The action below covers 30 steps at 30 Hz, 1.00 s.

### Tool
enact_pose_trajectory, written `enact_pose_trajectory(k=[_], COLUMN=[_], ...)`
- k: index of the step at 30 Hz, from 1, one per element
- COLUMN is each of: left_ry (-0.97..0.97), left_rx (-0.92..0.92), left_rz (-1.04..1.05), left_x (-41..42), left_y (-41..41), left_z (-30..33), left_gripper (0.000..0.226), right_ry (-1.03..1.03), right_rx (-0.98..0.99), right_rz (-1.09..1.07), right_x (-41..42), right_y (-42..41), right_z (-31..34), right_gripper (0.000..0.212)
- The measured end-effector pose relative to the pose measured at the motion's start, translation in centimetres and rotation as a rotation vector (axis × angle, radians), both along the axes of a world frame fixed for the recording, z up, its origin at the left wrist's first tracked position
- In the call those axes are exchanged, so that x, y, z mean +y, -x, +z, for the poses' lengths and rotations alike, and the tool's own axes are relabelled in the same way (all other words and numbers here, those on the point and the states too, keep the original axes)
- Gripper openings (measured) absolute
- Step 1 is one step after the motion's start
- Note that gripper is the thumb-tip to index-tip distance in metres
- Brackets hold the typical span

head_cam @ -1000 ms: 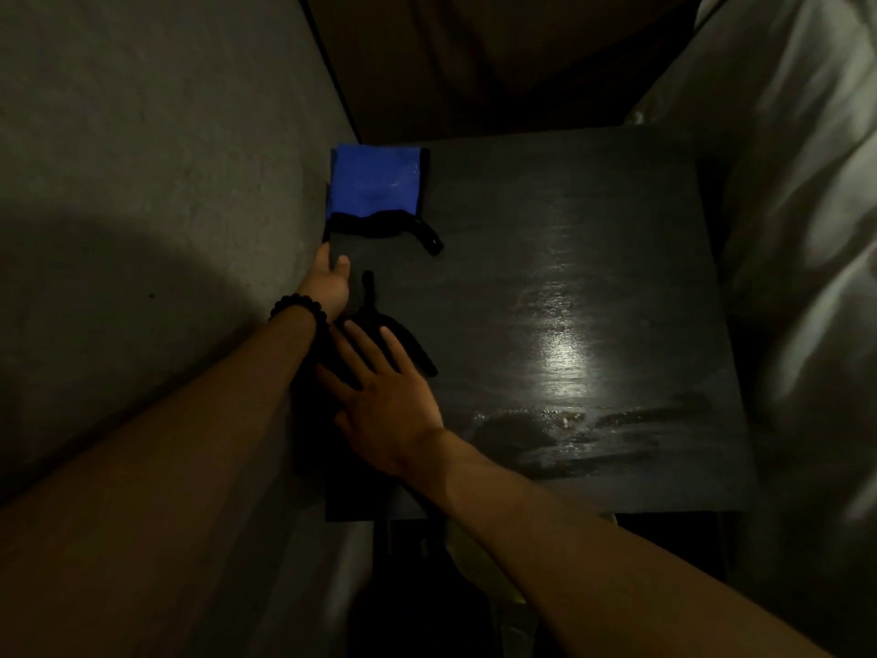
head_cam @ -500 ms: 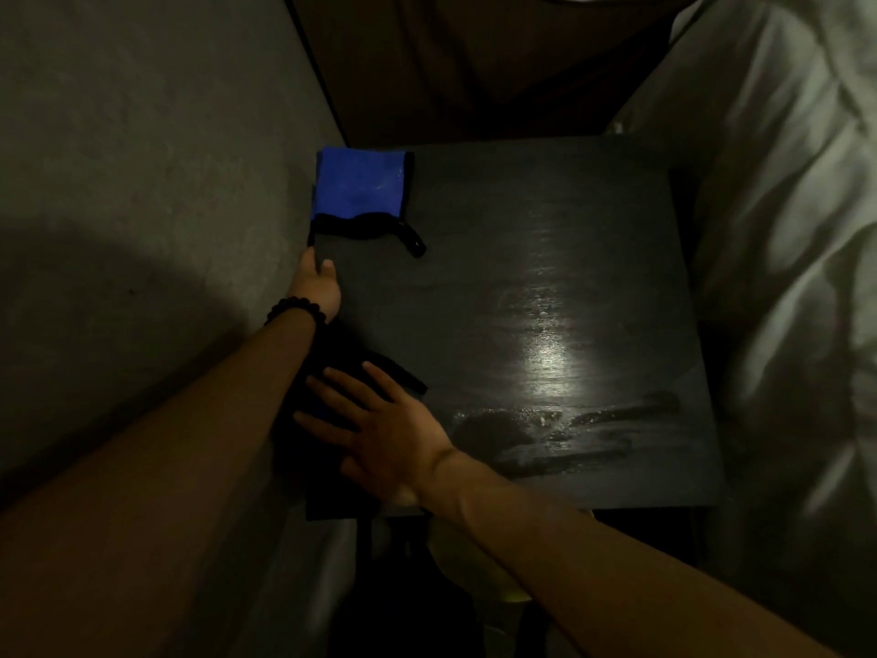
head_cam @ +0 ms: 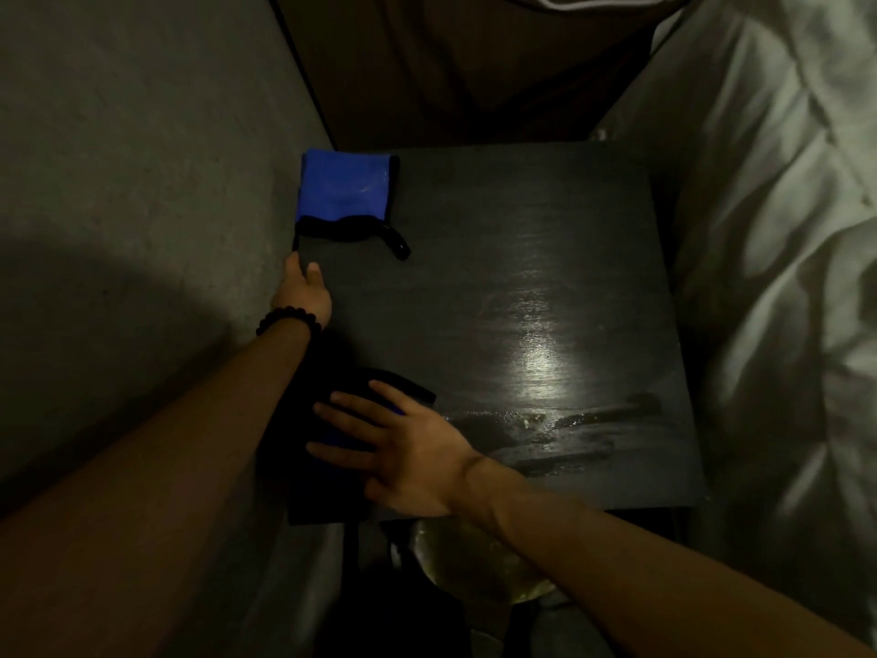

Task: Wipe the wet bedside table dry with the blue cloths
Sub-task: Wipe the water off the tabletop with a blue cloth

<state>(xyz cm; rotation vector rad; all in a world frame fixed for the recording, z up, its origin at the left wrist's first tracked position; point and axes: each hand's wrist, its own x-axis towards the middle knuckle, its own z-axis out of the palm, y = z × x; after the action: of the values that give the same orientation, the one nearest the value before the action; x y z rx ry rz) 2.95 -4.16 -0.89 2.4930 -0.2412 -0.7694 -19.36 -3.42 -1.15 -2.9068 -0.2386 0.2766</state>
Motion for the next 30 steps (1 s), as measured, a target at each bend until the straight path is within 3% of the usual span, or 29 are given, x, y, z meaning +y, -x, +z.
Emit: enact_pose_trajectory(k=[30], left_ry=[-0.122], left_rx=[-0.157], left_rz=[0.019], left_x=[-1.1], left_y=[0.6], left_z=[-0.1], left_gripper=[0.049], right_ry=[0.049], right_rx=[0.017], right_rz=[-0.041], right_x=[-7.2], right_y=[9.6], right_z=[-0.7], right_gripper=[0.067])
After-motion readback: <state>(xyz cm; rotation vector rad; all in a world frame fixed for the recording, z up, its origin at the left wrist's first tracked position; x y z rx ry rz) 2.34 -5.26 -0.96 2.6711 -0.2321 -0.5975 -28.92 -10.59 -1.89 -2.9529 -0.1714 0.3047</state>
